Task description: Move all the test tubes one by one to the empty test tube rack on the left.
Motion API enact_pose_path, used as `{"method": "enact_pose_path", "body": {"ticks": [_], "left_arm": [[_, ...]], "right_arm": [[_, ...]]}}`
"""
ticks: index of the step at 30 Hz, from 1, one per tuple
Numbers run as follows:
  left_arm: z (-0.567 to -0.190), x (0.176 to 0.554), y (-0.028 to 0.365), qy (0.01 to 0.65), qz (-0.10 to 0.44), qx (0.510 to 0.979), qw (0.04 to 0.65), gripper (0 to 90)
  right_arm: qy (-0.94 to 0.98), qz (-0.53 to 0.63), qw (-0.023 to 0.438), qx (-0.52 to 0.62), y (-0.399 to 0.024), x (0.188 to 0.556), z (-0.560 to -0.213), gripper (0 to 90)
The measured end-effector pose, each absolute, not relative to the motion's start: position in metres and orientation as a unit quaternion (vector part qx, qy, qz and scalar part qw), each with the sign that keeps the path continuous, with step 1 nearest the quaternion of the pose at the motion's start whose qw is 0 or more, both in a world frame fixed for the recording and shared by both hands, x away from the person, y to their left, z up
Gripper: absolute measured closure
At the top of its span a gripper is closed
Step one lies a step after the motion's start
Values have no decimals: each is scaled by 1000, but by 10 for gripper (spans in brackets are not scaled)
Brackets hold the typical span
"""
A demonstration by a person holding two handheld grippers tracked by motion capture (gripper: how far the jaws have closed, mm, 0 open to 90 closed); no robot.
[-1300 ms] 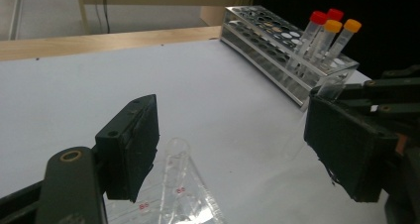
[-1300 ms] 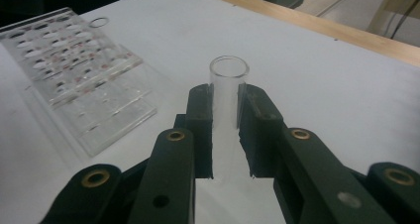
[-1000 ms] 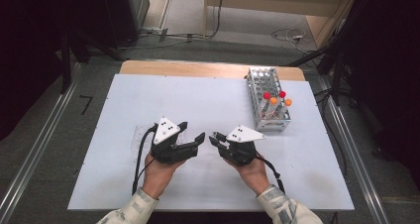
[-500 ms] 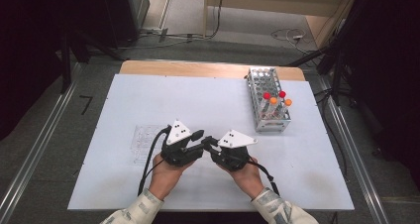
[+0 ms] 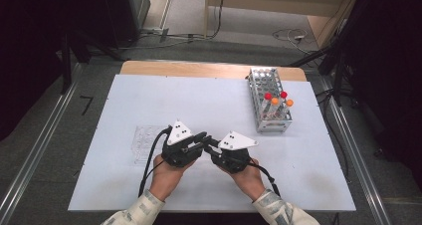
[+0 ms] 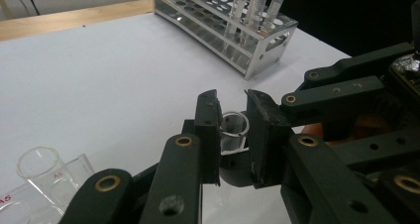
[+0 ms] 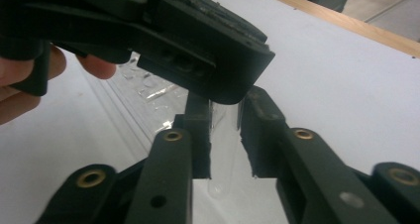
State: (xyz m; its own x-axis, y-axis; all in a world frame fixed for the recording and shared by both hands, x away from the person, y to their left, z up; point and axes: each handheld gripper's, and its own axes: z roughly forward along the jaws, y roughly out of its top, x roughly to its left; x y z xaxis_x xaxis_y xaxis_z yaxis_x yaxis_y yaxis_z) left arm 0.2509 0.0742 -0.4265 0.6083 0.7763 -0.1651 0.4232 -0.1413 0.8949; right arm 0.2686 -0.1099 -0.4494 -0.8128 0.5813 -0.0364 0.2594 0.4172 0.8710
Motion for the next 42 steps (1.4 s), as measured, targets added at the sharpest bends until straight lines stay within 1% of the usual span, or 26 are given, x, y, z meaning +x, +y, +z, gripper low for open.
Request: {"method": "enact_pose_path", "body": {"ticks": [2, 3, 5, 9, 14, 20, 28, 30, 33, 42], "left_arm": [[-424, 250, 76, 407, 172, 735, 515, 768], [-422, 250, 77, 407, 173, 732, 518, 768], [-418, 248, 81, 408, 177, 727, 523, 768], [-408, 246, 92, 411, 179, 718, 532, 768], [-392, 240, 110, 420, 190, 703, 542, 768], [-379, 237, 131, 437, 207, 690, 538, 768], [-376, 243, 151, 462, 247, 671, 525, 768], [-377, 246, 153, 466, 262, 669, 516, 768], [-379, 250, 155, 469, 269, 670, 509, 768], [-389, 259, 150, 473, 280, 676, 491, 768]], "right_arm": [[827, 480, 155, 249, -111, 269, -448, 523], [828, 481, 152, 247, -111, 269, -447, 479], [828, 483, 144, 246, -113, 269, -446, 420], [833, 480, 133, 241, -117, 265, -443, 374], [831, 484, 134, 239, -125, 260, -439, 361], [824, 491, 137, 249, -133, 263, -434, 355], [822, 488, 142, 257, -139, 267, -434, 350], [821, 488, 143, 258, -139, 268, -434, 350], [821, 487, 145, 260, -139, 269, -435, 350], [820, 484, 145, 267, -140, 270, -436, 353]]}}
